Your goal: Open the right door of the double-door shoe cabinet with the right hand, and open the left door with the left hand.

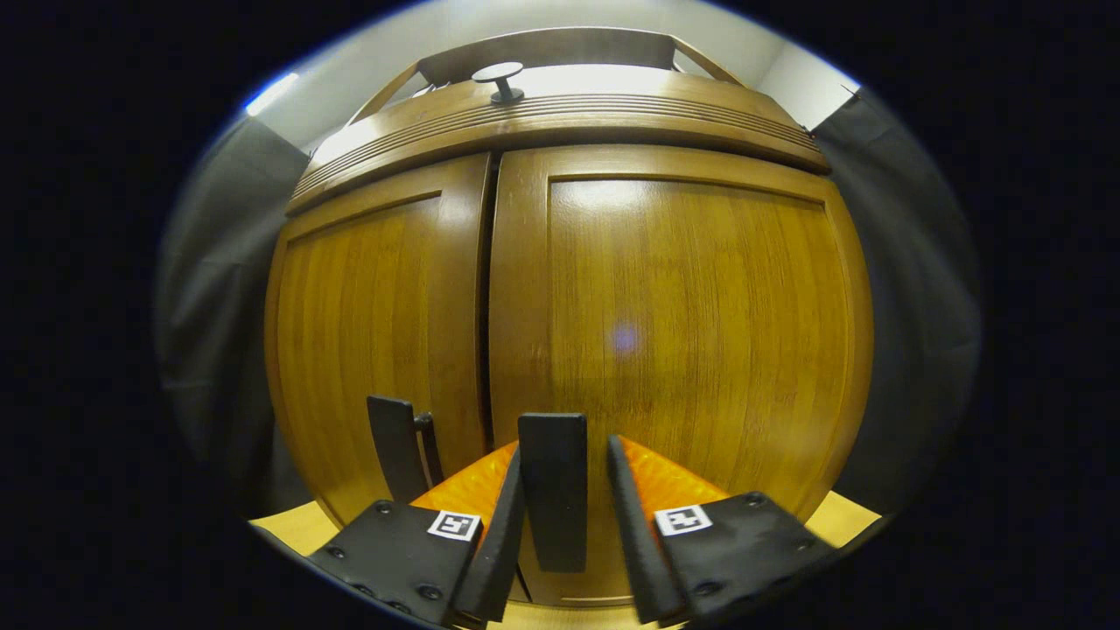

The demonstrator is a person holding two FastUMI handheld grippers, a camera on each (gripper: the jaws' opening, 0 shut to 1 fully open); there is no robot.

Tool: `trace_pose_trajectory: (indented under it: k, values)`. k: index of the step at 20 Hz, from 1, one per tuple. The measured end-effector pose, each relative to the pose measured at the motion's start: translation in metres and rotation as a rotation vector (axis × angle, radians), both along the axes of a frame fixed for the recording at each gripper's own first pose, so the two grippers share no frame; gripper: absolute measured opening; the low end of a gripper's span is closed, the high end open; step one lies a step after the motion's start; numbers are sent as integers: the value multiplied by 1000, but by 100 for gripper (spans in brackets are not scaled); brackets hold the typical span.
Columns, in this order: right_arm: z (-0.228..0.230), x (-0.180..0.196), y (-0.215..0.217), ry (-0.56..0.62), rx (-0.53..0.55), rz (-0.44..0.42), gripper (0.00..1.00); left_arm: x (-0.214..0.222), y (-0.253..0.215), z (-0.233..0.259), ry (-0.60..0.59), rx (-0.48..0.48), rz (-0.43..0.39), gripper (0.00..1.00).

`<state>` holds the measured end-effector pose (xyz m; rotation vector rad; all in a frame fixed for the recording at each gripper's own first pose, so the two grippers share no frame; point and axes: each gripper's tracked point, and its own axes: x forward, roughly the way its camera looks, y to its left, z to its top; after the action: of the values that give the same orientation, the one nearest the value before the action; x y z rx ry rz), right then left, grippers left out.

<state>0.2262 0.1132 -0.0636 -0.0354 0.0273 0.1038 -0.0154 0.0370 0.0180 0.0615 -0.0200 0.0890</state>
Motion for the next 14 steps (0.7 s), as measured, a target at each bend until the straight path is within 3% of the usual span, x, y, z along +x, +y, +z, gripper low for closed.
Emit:
trace_pose_trajectory:
  k: [2,7,8,9,14]
  values:
    - [0,-3,0,12,-4,6,40,-1,-1,3,-10,-2,-5,94]
    - [0,-1,3,22,-23,30,36,-9,-10,7,-22,-13,-25,95]
    - [0,-2,1,26,-30,26,27,-12,-9,6,-20,-12,-24,96]
    - [-1,-5,0,34,-35,22,31,-15,-8,6,-19,-10,-21,96]
    - [1,-29,-2,43,-31,65,36,-23,0,4,-11,-10,9,94]
